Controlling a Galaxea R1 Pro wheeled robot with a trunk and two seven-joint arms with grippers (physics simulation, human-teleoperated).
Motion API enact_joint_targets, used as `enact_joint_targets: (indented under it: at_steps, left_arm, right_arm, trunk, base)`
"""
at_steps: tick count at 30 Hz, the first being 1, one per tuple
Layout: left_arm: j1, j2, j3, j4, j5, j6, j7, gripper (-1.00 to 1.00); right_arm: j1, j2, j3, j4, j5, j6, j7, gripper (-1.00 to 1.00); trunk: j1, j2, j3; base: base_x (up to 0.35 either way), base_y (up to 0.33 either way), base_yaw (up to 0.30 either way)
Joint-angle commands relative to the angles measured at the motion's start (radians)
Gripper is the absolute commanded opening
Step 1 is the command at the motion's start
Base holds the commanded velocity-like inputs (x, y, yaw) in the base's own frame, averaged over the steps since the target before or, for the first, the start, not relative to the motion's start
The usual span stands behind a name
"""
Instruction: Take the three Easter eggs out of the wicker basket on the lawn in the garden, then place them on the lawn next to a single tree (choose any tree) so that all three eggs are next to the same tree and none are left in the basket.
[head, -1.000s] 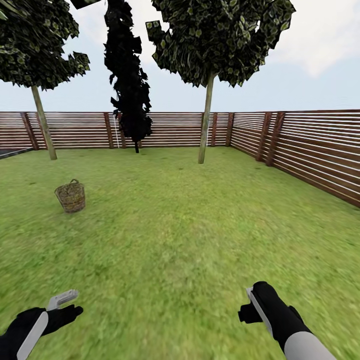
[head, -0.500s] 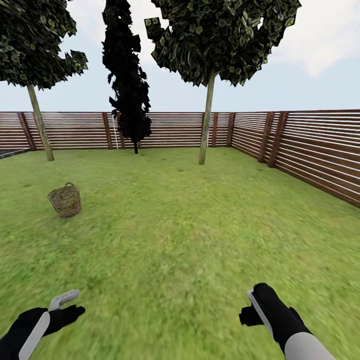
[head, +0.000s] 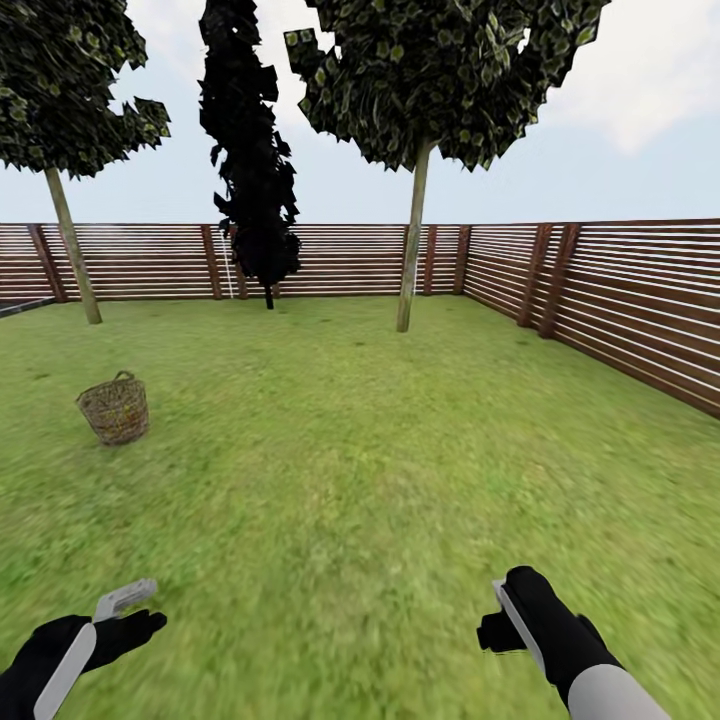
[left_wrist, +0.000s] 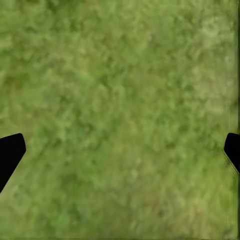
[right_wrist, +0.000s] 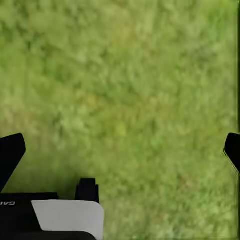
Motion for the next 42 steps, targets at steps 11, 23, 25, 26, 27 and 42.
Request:
enact_joint_targets:
  at_steps: [11, 23, 25, 26, 27, 42]
  left_arm:
    - [0.0, -0.001, 0.003, -0.001, 0.007, 0.004, 0.003, 1.0]
    - [0.0, -0.005, -0.002, -0.001, 0.007, 0.004, 0.003, 1.0]
    - [0.0, -0.006, -0.003, -0.001, 0.007, 0.004, 0.003, 1.0]
    - [0.0, -0.006, -0.004, -0.001, 0.007, 0.004, 0.003, 1.0]
    - [0.0, -0.006, -0.004, -0.001, 0.007, 0.004, 0.003, 1.0]
    - [0.0, -0.028, -0.008, 0.001, 0.006, 0.001, 0.007, 1.0]
  right_arm:
    - [-0.001, 0.002, 0.007, -0.001, -0.002, 0.004, 0.007, 1.0]
    - [-0.001, 0.001, 0.006, -0.001, 0.005, 0.0, 0.004, 1.0]
    - [-0.001, 0.001, 0.006, -0.001, 0.004, 0.0, 0.003, 1.0]
    - [-0.001, 0.001, 0.006, -0.001, 0.005, 0.0, 0.003, 1.0]
    - [-0.001, 0.001, 0.006, -0.001, 0.005, 0.0, 0.003, 1.0]
    - [-0.001, 0.001, 0.006, -0.002, -0.003, 0.001, 0.004, 1.0]
  trunk:
    - [0.001, -0.001, -0.001]
    - [0.001, -0.001, -0.005]
    - [0.001, -0.001, -0.006]
    - [0.001, -0.001, -0.006]
    - [0.001, -0.001, -0.007]
    - [0.001, -0.001, -0.01]
  base:
    - [0.327, -0.012, 0.034]
    - [0.33, 0.0, 0.162]
    - [0.33, 0.0, 0.256]
    - [0.33, 0.0, 0.259]
    - [0.33, 0.0, 0.26]
    - [0.33, 0.0, 0.224]
